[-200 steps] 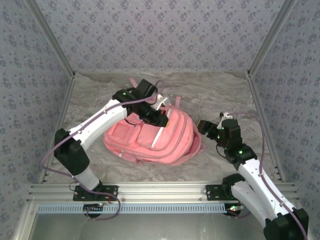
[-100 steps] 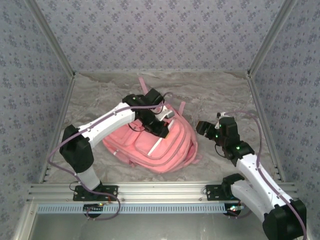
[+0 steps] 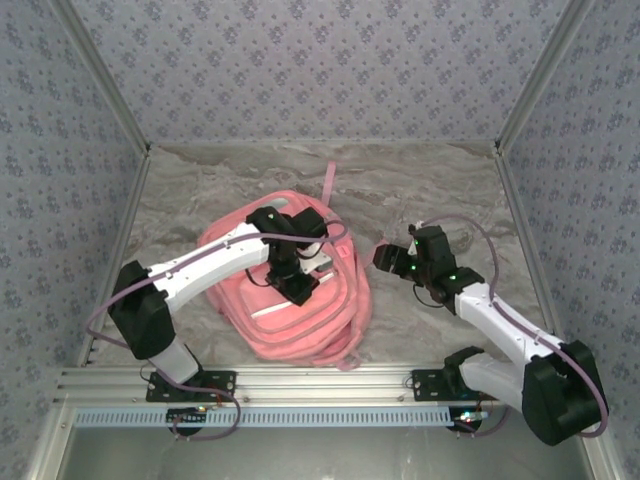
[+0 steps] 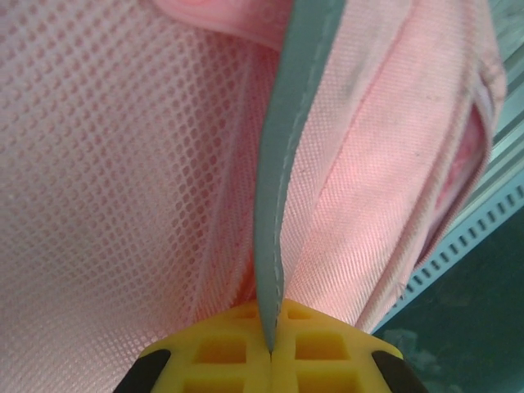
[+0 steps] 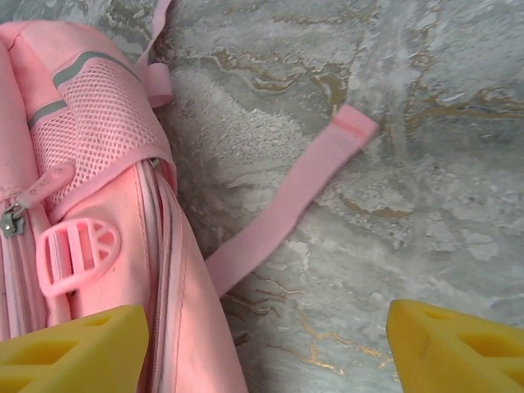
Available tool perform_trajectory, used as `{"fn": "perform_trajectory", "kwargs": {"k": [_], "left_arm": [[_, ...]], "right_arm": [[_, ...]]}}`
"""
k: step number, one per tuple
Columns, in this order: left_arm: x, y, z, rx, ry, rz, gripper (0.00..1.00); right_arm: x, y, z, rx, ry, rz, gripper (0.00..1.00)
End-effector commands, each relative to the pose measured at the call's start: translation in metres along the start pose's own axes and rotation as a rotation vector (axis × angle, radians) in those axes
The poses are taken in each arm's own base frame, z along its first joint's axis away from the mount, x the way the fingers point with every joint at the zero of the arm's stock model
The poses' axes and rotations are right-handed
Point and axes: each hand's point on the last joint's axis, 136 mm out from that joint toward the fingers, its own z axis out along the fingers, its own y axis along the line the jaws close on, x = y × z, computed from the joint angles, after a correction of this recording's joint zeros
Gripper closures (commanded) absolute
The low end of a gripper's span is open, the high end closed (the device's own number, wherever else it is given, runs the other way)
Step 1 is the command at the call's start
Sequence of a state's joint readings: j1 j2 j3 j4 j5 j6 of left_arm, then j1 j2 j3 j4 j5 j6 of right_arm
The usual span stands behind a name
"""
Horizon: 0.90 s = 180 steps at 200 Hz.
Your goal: Pack books, pencil case, and school supplies into a backpack
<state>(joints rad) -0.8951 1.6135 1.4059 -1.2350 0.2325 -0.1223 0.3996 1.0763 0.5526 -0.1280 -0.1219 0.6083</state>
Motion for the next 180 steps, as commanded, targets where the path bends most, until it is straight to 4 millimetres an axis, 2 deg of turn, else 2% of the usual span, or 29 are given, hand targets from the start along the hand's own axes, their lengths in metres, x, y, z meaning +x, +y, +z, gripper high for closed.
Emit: {"fn": "perform_trajectory", "kwargs": {"k": [1, 34, 62, 78, 94, 119, 136, 159, 180], "left_arm": [[0.02, 0.018, -0.01, -0.1, 0.041, -0.002, 1.0], [-0.001, 0.008, -0.016, -0.006, -0.042, -0.021, 1.0], [-0.031, -0.002, -0.027, 0.169, -0.172, -0.077, 1.0], [-0.053, -0.001, -0.031, 0.24, -0.239, -0.127, 1.0], [-0.08, 0.0, -0.037, 0.312, -0.308, -0.181, 1.0], [-0.126, 0.002, -0.039, 0.393, -0.383, -0.261, 1.0], [-0.158, 0.009, -0.043, 0.431, -0.428, -0.332, 1.0], [-0.207, 0.024, -0.054, 0.495, -0.518, -0.421, 1.0], [-0.246, 0.038, -0.051, 0.549, -0.539, -0.521, 1.0]], "right_arm": [[-0.014, 0.019, 0.003, -0.057, -0.025, -0.049, 0.22], [-0.01, 0.032, 0.004, -0.114, 0.029, -0.053, 0.29], [-0.012, 0.033, -0.004, -0.117, 0.021, -0.05, 0.39], [-0.016, 0.033, -0.012, -0.109, -0.008, -0.053, 0.43], [-0.029, 0.034, -0.022, -0.095, -0.069, -0.055, 0.48], [-0.035, 0.041, -0.037, -0.115, -0.117, -0.067, 0.55], [-0.038, 0.049, -0.049, -0.137, -0.16, -0.11, 0.56], [-0.03, 0.057, -0.056, -0.15, -0.194, -0.178, 0.58], [-0.015, 0.075, -0.057, -0.195, -0.199, -0.304, 0.58]]}}
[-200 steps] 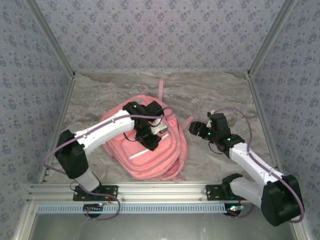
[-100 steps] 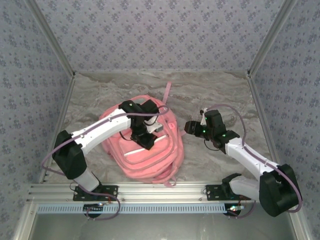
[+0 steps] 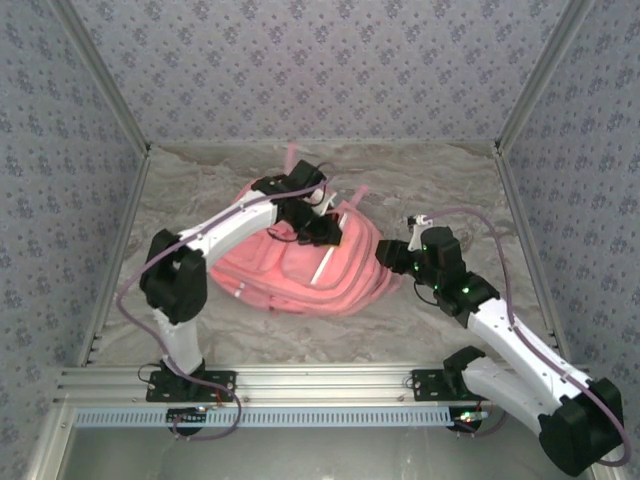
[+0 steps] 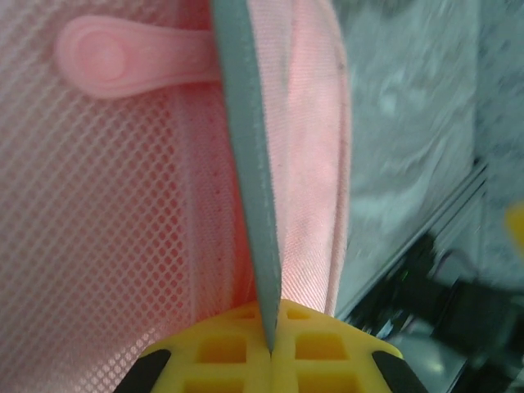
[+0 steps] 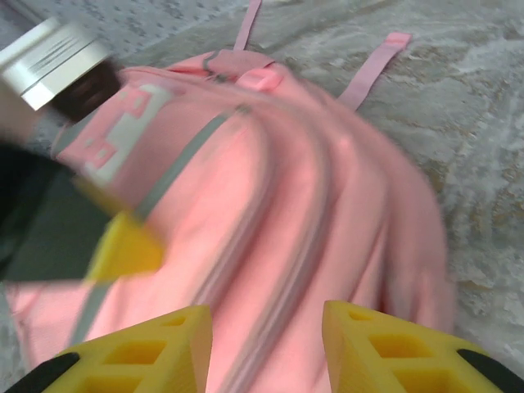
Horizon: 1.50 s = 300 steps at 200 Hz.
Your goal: Pack books, pencil case, and school supplies into a backpack
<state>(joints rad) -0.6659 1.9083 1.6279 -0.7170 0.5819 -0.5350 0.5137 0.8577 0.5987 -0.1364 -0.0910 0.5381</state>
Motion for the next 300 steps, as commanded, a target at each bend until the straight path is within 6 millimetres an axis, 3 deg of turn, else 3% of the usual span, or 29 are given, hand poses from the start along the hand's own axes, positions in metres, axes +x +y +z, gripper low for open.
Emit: {"fn": "perform_trajectory", "kwargs": {"k": [1, 22, 44, 49, 72, 106, 151, 165, 194, 224, 247, 300], "left_arm": [[-0.068, -0.025, -0.001, 0.137, -0.148, -0.087, 1.0], [-0.094, -0.033, 0.008, 0.176, -0.169, -0.131, 1.0], [-0.101, -0.036, 0.007, 0.173, -0.185, -0.132, 1.0], [-0.101, -0.034, 0.006, 0.163, -0.192, -0.132, 0.95], [-0.092, -0.026, -0.004, 0.127, -0.195, -0.124, 0.72], [-0.06, -0.017, -0.042, 0.054, -0.238, -0.078, 0.57], [-0.001, 0.039, -0.081, -0.22, -0.281, -0.115, 0.46], [0.006, 0.046, -0.086, -0.251, -0.296, -0.147, 0.45], [0.006, 0.049, -0.075, -0.232, -0.278, -0.2, 0.45], [-0.004, 0.043, -0.061, -0.182, -0.254, -0.221, 0.48], [-0.026, 0.021, -0.056, -0.107, -0.273, -0.198, 0.52], [-0.048, -0.02, -0.029, 0.015, -0.241, -0.149, 0.53]], "right_arm": [[0.011, 0.014, -0.001, -0.025, -0.015, -0.152, 0.58], [0.034, 0.039, 0.0, -0.124, -0.036, -0.331, 0.53], [0.067, 0.049, 0.007, -0.23, -0.018, -0.439, 0.53], [0.074, 0.051, 0.008, -0.253, -0.013, -0.464, 0.53], [0.094, 0.043, 0.016, -0.23, 0.016, -0.512, 0.52], [0.117, 0.037, 0.027, -0.215, 0.072, -0.552, 0.51], [0.103, 0.041, 0.026, -0.19, 0.029, -0.504, 0.54], [0.101, 0.04, 0.026, -0.176, 0.035, -0.482, 0.55], [0.097, 0.041, 0.025, -0.162, 0.043, -0.453, 0.59], [0.097, 0.036, 0.023, -0.126, 0.066, -0.42, 0.65], [0.097, 0.031, 0.02, -0.114, 0.058, -0.392, 0.68], [0.115, 0.031, 0.016, -0.172, 0.062, -0.436, 0.68]]}}
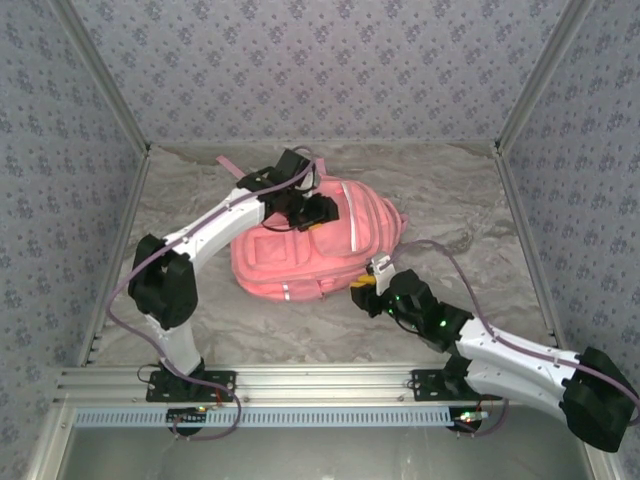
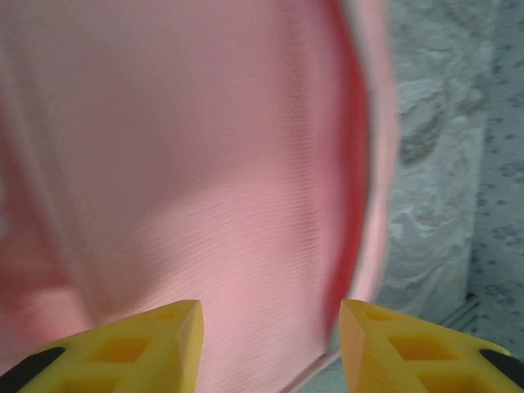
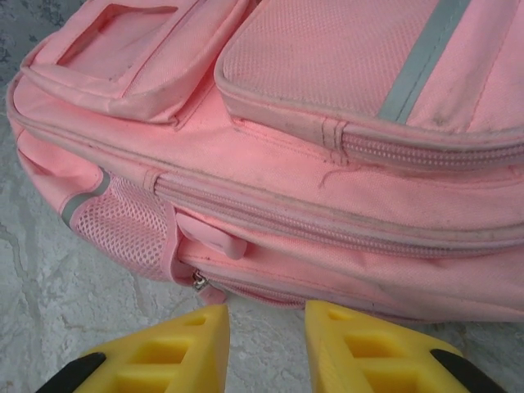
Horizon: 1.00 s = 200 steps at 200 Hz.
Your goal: Pack books, pencil case, and school supplies into a backpack
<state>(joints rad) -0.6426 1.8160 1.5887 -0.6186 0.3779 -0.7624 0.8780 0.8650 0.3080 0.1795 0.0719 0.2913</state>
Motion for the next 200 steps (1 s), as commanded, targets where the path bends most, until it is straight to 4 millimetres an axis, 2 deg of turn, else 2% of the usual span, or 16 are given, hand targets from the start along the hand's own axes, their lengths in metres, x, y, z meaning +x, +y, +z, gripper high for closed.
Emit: {"fn": "perform_trajectory", "kwargs": {"k": [1, 46, 87, 120, 162, 176, 200], "left_arm": [[-0.005, -0.032, 0.007, 0.102, 0.014, 0.012, 0.53], [-0.004, -0.042, 0.037, 0.115, 0.066, -0.002, 0.52], [0.001, -0.06, 0.057, 0.16, 0.106, 0.014, 0.54], [0.001, -0.056, 0.064, 0.145, 0.115, 0.027, 0.66], [0.0, -0.048, 0.071, 0.1, 0.125, 0.051, 0.92], [-0.001, -0.049, 0.072, 0.098, 0.128, 0.057, 0.96], [-0.002, -0.051, 0.07, 0.095, 0.131, 0.06, 0.94]], "right_arm": [[0.012, 0.003, -0.001, -0.019, 0.01, -0.026, 0.68], [0.013, 0.001, -0.001, -0.008, 0.001, -0.029, 0.67], [0.022, -0.001, 0.005, 0.0, 0.029, -0.021, 0.68], [0.025, -0.003, 0.005, 0.008, 0.041, -0.001, 0.68], [0.027, -0.007, 0.004, 0.03, 0.046, -0.011, 0.68], [0.028, -0.008, 0.004, 0.035, 0.048, -0.02, 0.67], [0.03, -0.012, 0.002, 0.051, 0.054, -0.026, 0.66]]}}
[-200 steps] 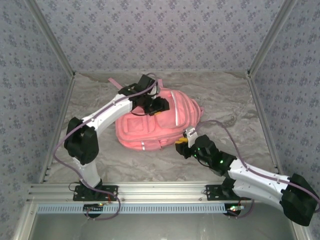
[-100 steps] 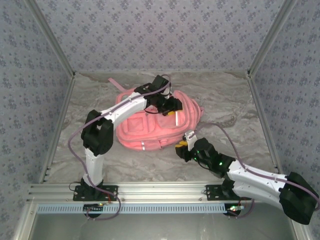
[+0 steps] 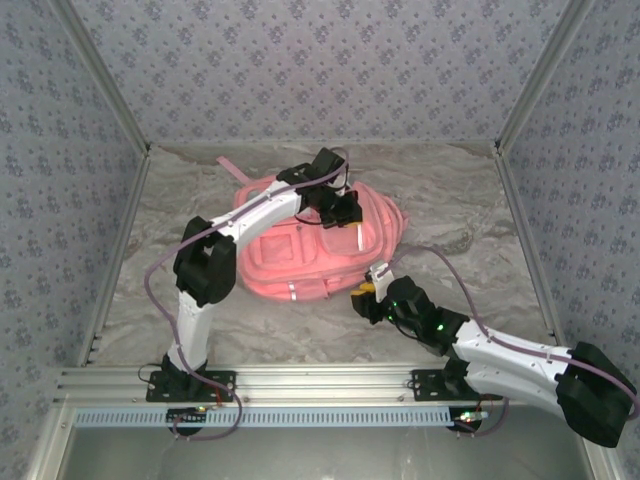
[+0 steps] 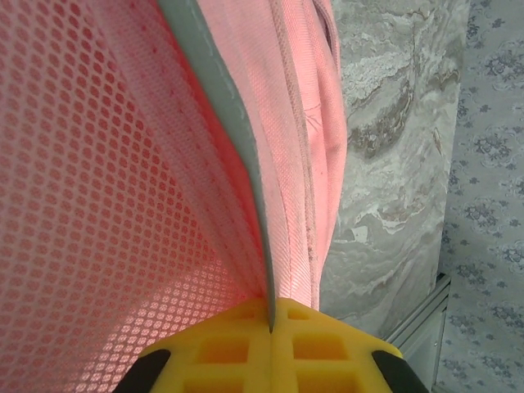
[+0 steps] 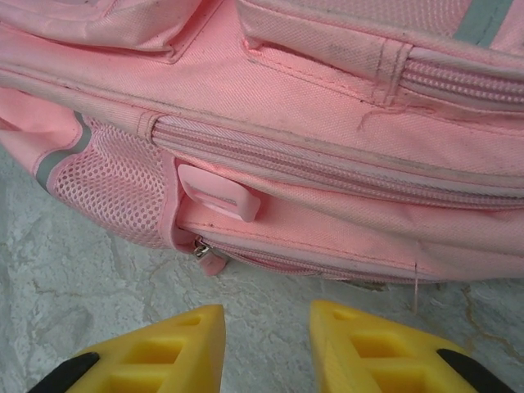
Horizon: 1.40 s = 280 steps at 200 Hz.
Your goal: Pack books, pencil case, and school supplies into a backpack
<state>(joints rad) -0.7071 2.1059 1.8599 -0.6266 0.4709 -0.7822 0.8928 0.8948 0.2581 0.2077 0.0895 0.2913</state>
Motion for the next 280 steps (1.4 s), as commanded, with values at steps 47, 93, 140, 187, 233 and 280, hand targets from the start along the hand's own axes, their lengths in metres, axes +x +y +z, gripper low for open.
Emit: {"fn": "perform_trajectory", "kwargs": {"k": [47, 93, 140, 187, 233, 280], "left_arm": [[-0.002, -0.02, -0.018, -0.01, -0.006, 0.073, 0.82], [-0.001, -0.027, -0.013, 0.009, 0.01, 0.076, 0.78], [0.001, -0.024, -0.003, 0.002, 0.027, 0.062, 0.74], [-0.002, -0.022, 0.009, 0.022, 0.038, 0.02, 0.74], [-0.008, -0.037, 0.002, 0.069, 0.036, 0.027, 1.0], [-0.02, -0.038, -0.027, 0.084, -0.01, 0.019, 1.0]], "right_arm": [[0.007, -0.01, -0.007, 0.049, 0.011, -0.011, 0.65], [0.009, -0.009, -0.007, 0.045, 0.021, -0.01, 0.64], [0.01, -0.01, -0.008, 0.047, 0.024, -0.01, 0.64], [0.008, -0.009, -0.008, 0.041, 0.021, -0.009, 0.64], [0.005, 0.0, -0.001, -0.003, 0.009, -0.095, 0.61], [0.012, 0.019, 0.013, -0.062, -0.024, -0.322, 0.53]]}}
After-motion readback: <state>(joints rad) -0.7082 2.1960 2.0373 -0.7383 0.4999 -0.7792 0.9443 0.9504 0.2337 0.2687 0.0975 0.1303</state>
